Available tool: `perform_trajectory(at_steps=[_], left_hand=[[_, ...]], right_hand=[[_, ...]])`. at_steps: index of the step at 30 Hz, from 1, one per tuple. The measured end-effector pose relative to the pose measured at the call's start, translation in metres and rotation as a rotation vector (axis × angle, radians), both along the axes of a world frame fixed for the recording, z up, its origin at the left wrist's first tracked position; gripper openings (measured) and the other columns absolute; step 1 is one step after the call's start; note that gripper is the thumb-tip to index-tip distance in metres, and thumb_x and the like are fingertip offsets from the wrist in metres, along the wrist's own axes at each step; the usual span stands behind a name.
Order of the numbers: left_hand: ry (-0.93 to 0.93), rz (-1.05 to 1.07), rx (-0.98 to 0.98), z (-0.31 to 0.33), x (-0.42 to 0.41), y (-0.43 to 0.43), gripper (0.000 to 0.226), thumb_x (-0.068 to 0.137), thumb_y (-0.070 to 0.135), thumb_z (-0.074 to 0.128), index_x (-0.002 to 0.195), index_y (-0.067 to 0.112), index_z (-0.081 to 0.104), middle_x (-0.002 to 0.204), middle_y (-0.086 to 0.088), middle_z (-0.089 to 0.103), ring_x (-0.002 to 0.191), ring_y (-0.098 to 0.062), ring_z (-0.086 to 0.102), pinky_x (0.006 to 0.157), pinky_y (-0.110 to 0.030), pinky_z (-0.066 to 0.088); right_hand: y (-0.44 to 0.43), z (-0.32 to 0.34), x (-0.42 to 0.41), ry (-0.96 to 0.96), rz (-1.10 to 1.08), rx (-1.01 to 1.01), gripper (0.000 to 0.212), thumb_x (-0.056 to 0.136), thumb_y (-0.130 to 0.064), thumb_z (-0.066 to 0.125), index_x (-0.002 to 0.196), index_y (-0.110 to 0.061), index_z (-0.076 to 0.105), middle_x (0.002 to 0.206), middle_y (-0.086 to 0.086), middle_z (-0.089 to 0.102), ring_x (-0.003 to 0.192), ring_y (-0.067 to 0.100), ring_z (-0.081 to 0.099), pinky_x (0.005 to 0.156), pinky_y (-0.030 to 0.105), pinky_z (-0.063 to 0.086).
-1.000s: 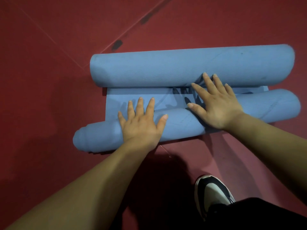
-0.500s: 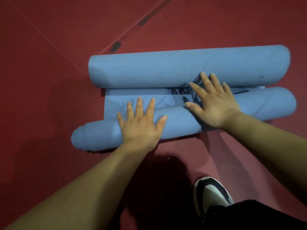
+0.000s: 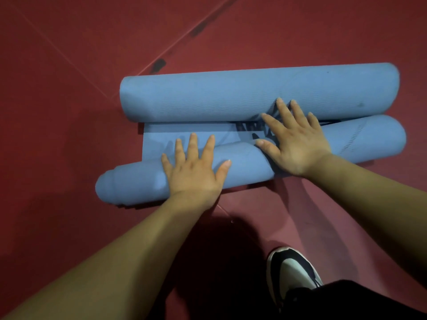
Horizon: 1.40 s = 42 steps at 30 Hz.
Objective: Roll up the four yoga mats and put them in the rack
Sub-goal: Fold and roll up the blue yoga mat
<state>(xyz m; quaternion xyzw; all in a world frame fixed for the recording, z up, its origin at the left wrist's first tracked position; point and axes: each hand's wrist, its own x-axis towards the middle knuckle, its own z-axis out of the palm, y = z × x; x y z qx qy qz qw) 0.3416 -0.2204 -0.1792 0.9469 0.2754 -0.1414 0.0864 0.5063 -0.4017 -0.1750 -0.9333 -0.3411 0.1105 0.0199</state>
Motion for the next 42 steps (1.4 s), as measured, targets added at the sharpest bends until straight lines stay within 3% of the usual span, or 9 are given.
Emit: perform_trajectory(at_steps=[14,18,21,23,27,30,33,36,42], left_hand=[[-0.078,-0.104,0.018,-0.003,-0.005,0.005,0.087,0.084,0.086,0.019,0.158,0.045,0.002,0.170,-0.001,0.000,0.155,-0.033,0.000,0.119,-0.067,0.000],[-0.025,-0.139,-0.017,0.004,0.005,0.014,0.098,0.077,0.092,0.029,0.154,0.049,-0.014,0.169,-0.001,-0.010,0.155,-0.034,-0.007,0.118,-0.068,-0.003],[-0.006,-0.157,0.014,0.003,0.000,0.013,0.109,0.070,0.094,0.042,0.155,0.041,0.000,0.166,-0.007,0.003,0.153,-0.034,0.001,0.118,-0.069,0.001],[-0.009,-0.176,0.038,0.002,0.001,0.013,0.112,0.065,0.094,0.050,0.152,0.036,0.012,0.160,-0.004,0.016,0.150,-0.031,0.013,0.116,-0.071,0.007],[0.043,-0.217,0.042,0.006,0.011,0.019,0.117,0.061,0.092,0.059,0.153,0.036,0.015,0.152,0.005,0.032,0.142,-0.026,0.029,0.113,-0.075,0.013],[0.069,-0.238,0.031,0.009,0.019,0.028,0.117,0.061,0.092,0.058,0.155,0.037,0.014,0.155,0.004,0.036,0.142,-0.028,0.034,0.114,-0.073,0.016],[0.071,-0.284,0.034,0.010,0.024,0.034,0.115,0.062,0.093,0.056,0.155,0.036,0.018,0.152,0.000,0.042,0.136,-0.030,0.043,0.114,-0.064,0.025],[0.055,-0.334,0.054,0.010,0.028,0.041,0.111,0.063,0.094,0.053,0.152,0.034,0.025,0.144,-0.001,0.051,0.125,-0.030,0.052,0.107,-0.052,0.037],[0.054,-0.417,0.015,0.014,0.024,0.048,0.103,0.060,0.097,0.044,0.142,0.036,0.034,0.126,0.001,0.063,0.113,-0.026,0.061,0.099,-0.045,0.038]], right_hand=[[0.005,0.001,0.010,0.025,-0.013,-0.026,0.085,0.087,-0.081,0.011,0.158,-0.037,0.022,0.171,0.004,-0.002,0.156,0.029,0.001,0.120,0.060,0.014],[0.014,0.001,0.013,-0.042,-0.084,0.028,0.086,0.083,-0.081,0.020,0.152,-0.034,0.039,0.156,0.018,0.028,0.139,0.041,0.029,0.114,0.057,0.025],[0.014,0.001,0.010,-0.052,-0.100,-0.018,0.090,0.082,-0.081,0.014,0.156,-0.034,0.034,0.130,0.017,0.045,0.118,0.040,0.044,0.106,0.053,0.034],[0.012,0.003,0.012,-0.004,-0.070,-0.047,0.093,0.081,-0.084,0.009,0.159,-0.036,0.024,0.134,0.016,0.046,0.124,0.038,0.045,0.108,0.052,0.033],[0.006,0.011,0.023,0.174,0.027,-0.092,0.122,0.057,-0.104,0.020,0.159,-0.042,-0.003,0.167,0.013,0.008,0.154,0.030,0.008,0.120,0.059,0.016],[0.007,0.019,0.034,0.260,0.140,-0.237,0.140,0.043,-0.104,0.046,0.156,-0.046,-0.011,0.168,0.008,-0.020,0.155,0.030,-0.016,0.121,0.064,0.007],[0.011,0.020,0.041,0.265,0.192,-0.307,0.140,0.040,-0.093,0.068,0.156,-0.048,0.005,0.166,0.005,-0.025,0.153,0.035,-0.019,0.118,0.069,0.006],[0.015,0.020,0.044,0.254,0.210,-0.311,0.126,0.036,-0.091,0.071,0.148,-0.052,0.027,0.166,0.002,-0.023,0.153,0.037,-0.016,0.115,0.074,0.006],[0.014,0.028,0.038,0.319,0.195,-0.310,0.114,0.040,-0.088,0.075,0.143,-0.055,0.036,0.167,-0.007,-0.022,0.150,0.041,-0.025,0.115,0.075,0.002]])
